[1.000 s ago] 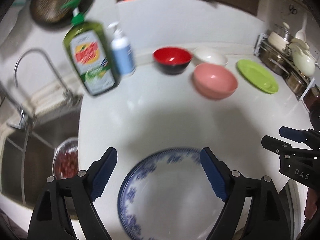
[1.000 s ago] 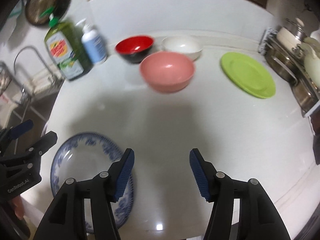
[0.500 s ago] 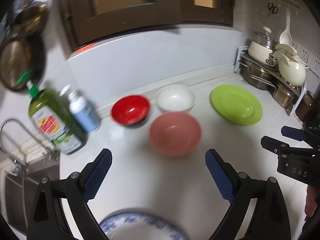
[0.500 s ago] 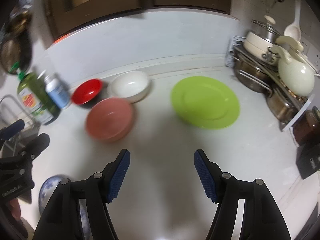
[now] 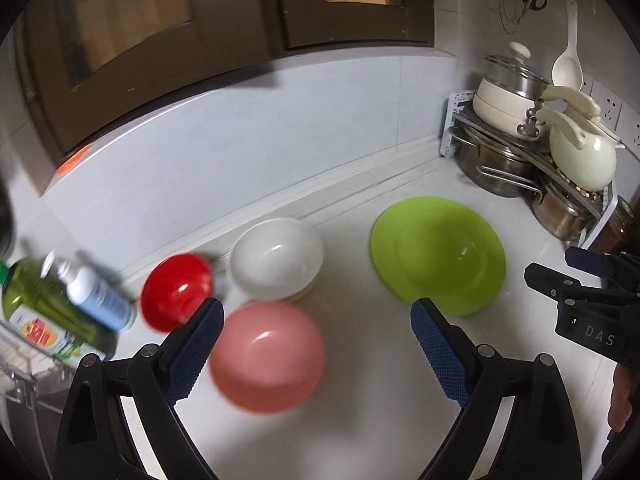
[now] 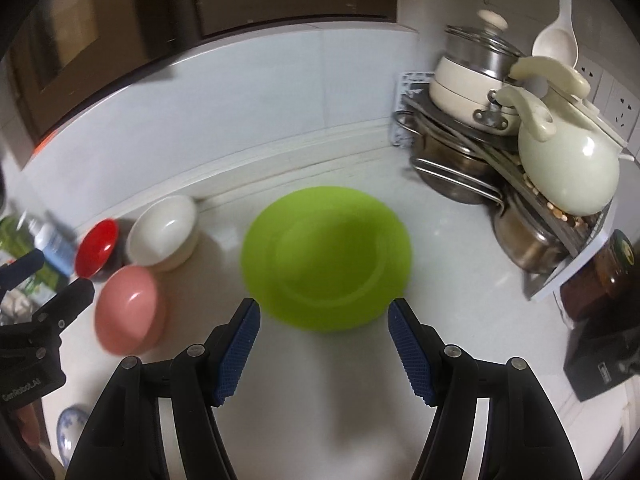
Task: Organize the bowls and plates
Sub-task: 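Move both tools over to the lime-green plate, then lower both tools onto the green plate rim and close them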
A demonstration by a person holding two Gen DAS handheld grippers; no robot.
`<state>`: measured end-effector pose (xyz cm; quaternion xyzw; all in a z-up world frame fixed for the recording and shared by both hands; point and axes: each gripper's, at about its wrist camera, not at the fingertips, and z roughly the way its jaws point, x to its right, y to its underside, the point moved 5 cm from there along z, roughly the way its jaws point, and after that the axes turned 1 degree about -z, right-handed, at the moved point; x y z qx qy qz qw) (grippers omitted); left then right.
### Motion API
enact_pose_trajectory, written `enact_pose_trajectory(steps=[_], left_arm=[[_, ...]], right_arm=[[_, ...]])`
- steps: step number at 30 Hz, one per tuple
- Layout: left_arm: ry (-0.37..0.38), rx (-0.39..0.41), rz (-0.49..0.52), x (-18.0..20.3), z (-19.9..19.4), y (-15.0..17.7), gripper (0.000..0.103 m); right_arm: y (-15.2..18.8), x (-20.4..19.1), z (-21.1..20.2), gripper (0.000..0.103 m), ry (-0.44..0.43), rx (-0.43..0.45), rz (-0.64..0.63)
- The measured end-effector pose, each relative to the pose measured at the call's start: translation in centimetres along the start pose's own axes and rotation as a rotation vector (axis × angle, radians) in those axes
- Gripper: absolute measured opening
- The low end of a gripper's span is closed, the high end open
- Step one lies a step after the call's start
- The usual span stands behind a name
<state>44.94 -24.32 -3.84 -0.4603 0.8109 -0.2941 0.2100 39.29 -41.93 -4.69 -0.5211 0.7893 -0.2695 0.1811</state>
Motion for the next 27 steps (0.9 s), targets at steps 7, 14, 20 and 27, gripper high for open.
enact_pose_trajectory(steps=[7, 14, 20, 27], left_arm=[[0.030, -0.064, 0.032, 3.1, 5.8, -3.3, 0.094], [0.086, -0.180, 0.053, 5.1, 12.5, -4.8, 0.087], [0.117, -0.290, 0.075, 6.6, 17.7, -5.2, 0.080], [0.126, -0.375, 0.099, 7.9, 22.1, -5.3, 0.071]], right_arm=[[-2.3, 3.7, 4.2, 0.067, 0.016, -0.059, 0.070], [-4.1, 6.7, 9.1, 0.067, 0.042, -0.135, 0.132], [-4.5, 8.0, 13.1, 0.067, 0.050, -0.208, 0.169], [-4.2, 9.1, 16.2, 0.066, 0.066, -0.283, 0.216]])
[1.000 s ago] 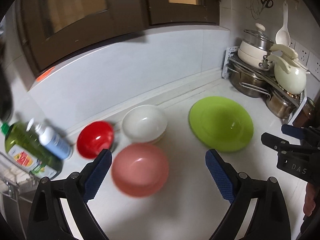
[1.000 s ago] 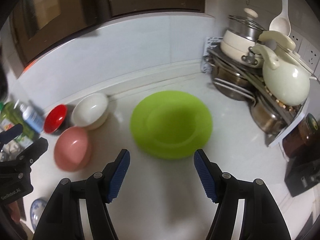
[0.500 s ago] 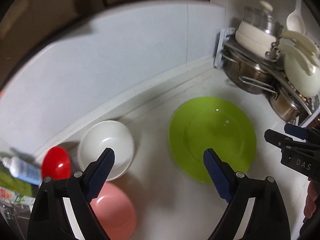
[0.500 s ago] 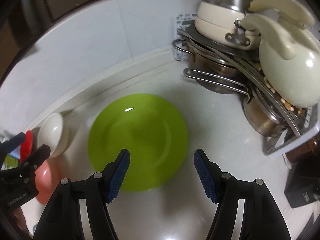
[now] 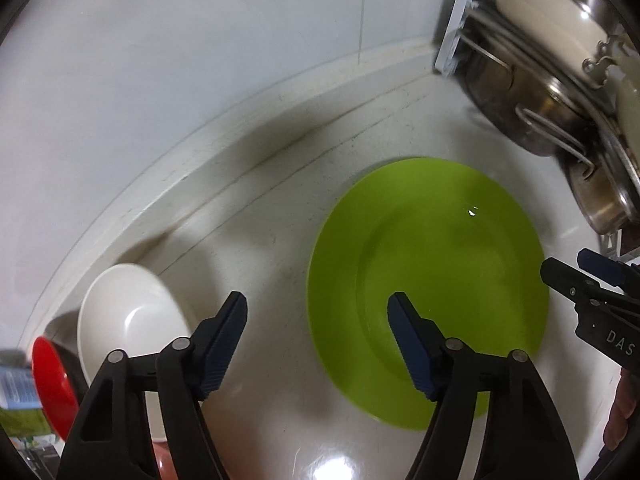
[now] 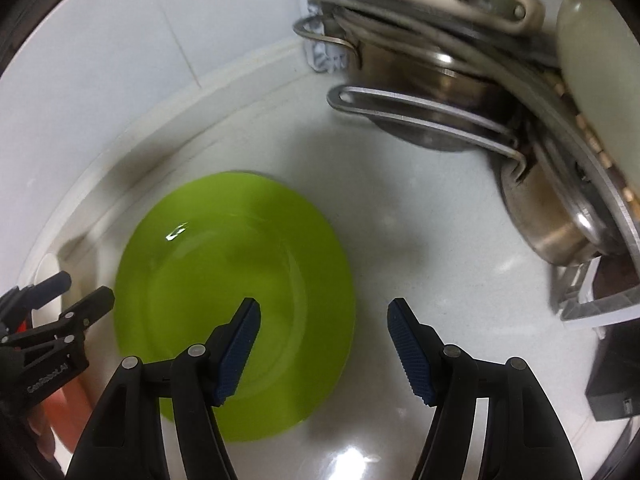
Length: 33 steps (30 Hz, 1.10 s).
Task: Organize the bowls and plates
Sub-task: 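Lower both tools onto the green plate rim and close them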
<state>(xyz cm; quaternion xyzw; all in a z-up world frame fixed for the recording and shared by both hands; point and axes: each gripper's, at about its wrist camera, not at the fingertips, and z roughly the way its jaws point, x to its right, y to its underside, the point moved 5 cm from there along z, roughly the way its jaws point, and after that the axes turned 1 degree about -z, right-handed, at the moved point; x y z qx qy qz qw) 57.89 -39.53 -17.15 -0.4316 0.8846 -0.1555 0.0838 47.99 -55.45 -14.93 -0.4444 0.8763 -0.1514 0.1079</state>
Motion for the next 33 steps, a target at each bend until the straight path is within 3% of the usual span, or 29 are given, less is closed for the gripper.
enact_pose_trajectory(steps=[5, 9, 17, 22, 28, 33], left_arm=[[-0.002, -0.053, 0.011, 0.4, 2.2, -0.8, 0.061], [0.011, -0.074, 0.001, 0.3, 3.3, -0.9, 0.060], [0.004, -0.089, 0.007, 0.3, 4.5, -0.8, 0.053], [0.027, -0.089, -0.004, 0.5, 4.9, -0.6, 0.052], [0.078, -0.101, -0.038, 0.4, 5.1, -0.3, 0.042], [0.077, -0.096, -0.082, 0.2, 4.9, 0.2, 0.040]], right_arm=[[-0.3, 0.5, 1.3, 0.066, 0.022, -0.022, 0.006], [-0.4, 0.3, 2.5, 0.060, 0.024, -0.054, -0.008], [-0.2, 0.7, 4.1, 0.049, 0.008, -0.092, 0.007], [0.1, 0.5, 4.7, 0.046, -0.020, -0.114, 0.011], [0.3, 0.0, 5.0, 0.042, -0.048, -0.123, 0.017], [0.5, -0.1, 5.2, 0.041, -0.047, -0.121, 0.020]])
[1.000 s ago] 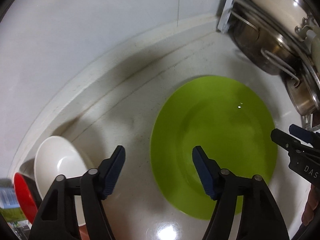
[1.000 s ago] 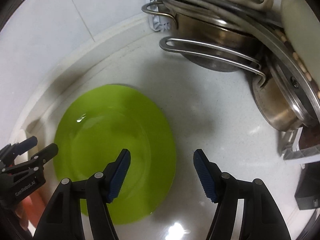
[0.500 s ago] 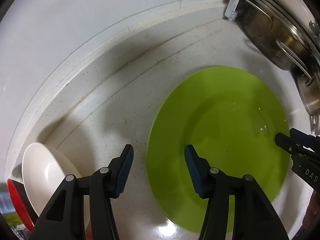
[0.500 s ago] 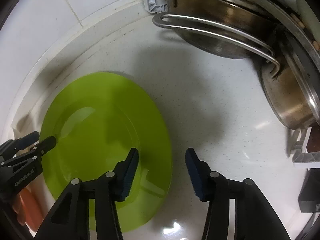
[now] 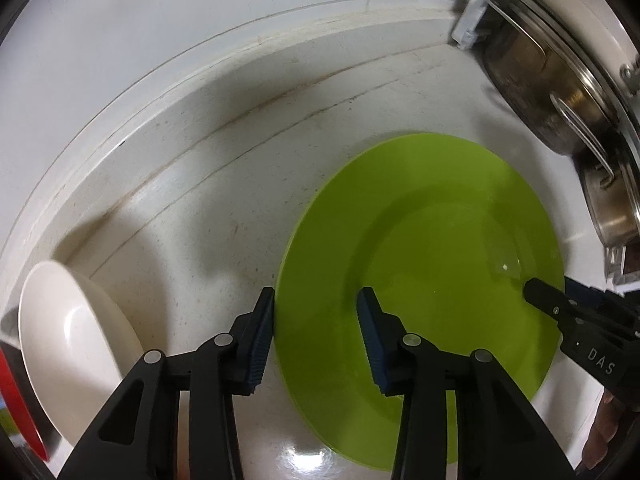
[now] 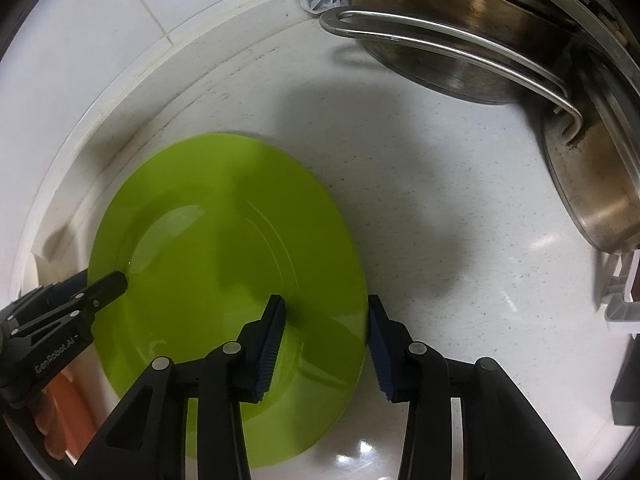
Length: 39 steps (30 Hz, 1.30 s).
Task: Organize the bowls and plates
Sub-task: 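Lower both tools onto the green plate rim and close them, then lift the green plate with both tools and carry it toward the blue-and-white plates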
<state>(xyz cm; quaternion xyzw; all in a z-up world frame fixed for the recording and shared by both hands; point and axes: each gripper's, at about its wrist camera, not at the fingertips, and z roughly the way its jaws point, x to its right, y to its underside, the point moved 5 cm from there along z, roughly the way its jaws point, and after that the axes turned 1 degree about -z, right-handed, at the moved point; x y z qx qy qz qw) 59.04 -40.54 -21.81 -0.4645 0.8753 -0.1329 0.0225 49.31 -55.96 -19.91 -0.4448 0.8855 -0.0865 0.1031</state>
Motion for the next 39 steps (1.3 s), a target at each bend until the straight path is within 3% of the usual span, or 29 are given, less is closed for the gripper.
enact_pose_trajectory(steps=[9, 16, 28, 39], left_arm=[[-0.010, 0.051, -0.011, 0.1, -2.7, 1.7, 0.038], [-0.011, 0.097, -0.018, -0.4, -5.6, 3.9, 0.038], [-0.009, 0.181, -0.107, -3.8, -11.3, 10.1, 0.038], [-0.040, 0.229, -0.199, -9.9, -16.5, 17.7, 0.038]], right_arm=[[0.0, -0.8, -2.2, 0.041, 0.005, 0.047, -0.012], [2.0, -2.1, -5.3, 0.041, 0.011, 0.087, -0.052], [6.5, -6.4, -10.9, 0.041, 0.005, 0.190, -0.146], [13.0, -12.9, -14.3, 0.041, -0.026, 0.240, -0.255]])
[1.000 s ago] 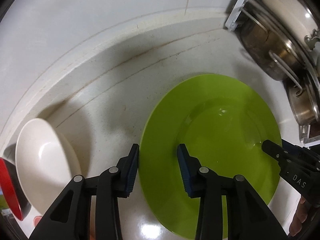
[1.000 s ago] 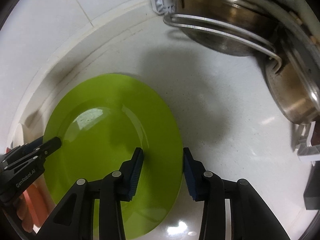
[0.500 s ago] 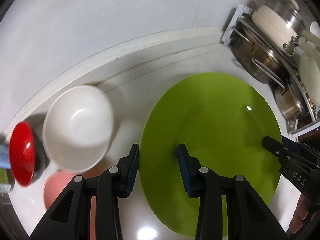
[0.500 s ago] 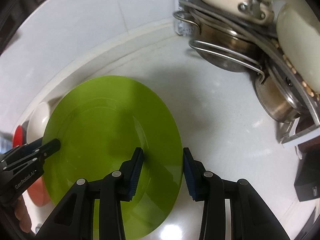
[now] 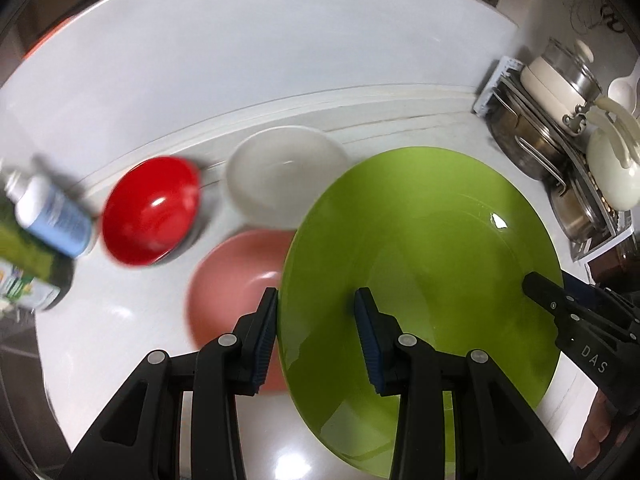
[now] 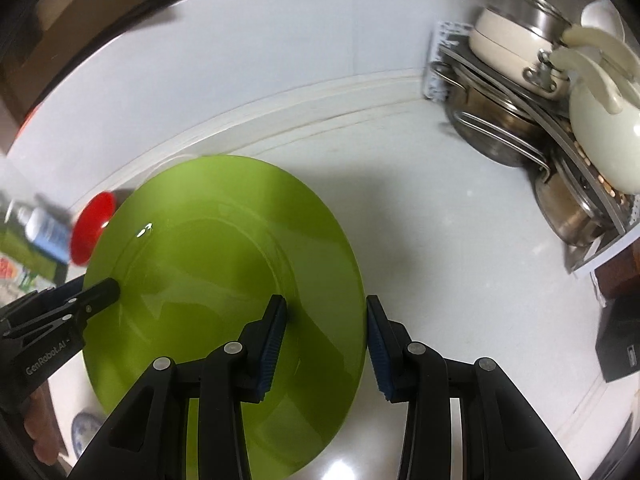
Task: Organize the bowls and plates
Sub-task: 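Lift the green plate with both tools and carry it toward the blue-and-white plates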
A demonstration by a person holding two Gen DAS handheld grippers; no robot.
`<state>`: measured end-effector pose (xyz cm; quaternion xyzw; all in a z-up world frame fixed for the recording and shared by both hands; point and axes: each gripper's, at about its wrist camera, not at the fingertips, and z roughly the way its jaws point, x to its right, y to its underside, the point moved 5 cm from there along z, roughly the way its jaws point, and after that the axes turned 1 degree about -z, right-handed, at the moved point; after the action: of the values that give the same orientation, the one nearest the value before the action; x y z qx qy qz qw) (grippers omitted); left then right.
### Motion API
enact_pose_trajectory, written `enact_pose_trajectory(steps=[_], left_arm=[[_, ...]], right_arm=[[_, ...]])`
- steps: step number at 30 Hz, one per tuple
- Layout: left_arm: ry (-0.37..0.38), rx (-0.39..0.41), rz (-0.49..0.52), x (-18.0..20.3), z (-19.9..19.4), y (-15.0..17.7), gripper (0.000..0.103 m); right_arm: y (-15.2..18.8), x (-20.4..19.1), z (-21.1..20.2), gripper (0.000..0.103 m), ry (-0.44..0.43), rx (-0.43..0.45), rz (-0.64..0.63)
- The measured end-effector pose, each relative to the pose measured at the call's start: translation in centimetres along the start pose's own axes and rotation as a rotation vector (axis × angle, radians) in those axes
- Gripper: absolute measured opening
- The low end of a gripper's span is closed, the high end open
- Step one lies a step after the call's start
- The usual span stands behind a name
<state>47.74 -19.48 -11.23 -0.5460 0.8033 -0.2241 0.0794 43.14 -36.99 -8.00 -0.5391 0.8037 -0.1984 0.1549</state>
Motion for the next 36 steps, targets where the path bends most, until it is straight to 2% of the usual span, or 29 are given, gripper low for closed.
enact_pose_trajectory(steps=[6, 21, 36], left_arm=[[-0.008, 0.013, -0.054, -4.3, -3.1, 2.5, 0.038], [-0.086, 0.065, -0.191, -15.0, -9.4, 10.5, 0.038], [-0.133, 0.064, -0.286, -21.9, -12.6, 18.0, 0.038]], right_arm=[[2.4, -4.4, -2.6, 0.041, -0.004, 0.041, -0.062], [8.8, -15.3, -6.9, 0.041, -0.095, 0.058, -0.184], [14.5, -22.1, -7.8, 0.041, -0.154, 0.024, -0.267]])
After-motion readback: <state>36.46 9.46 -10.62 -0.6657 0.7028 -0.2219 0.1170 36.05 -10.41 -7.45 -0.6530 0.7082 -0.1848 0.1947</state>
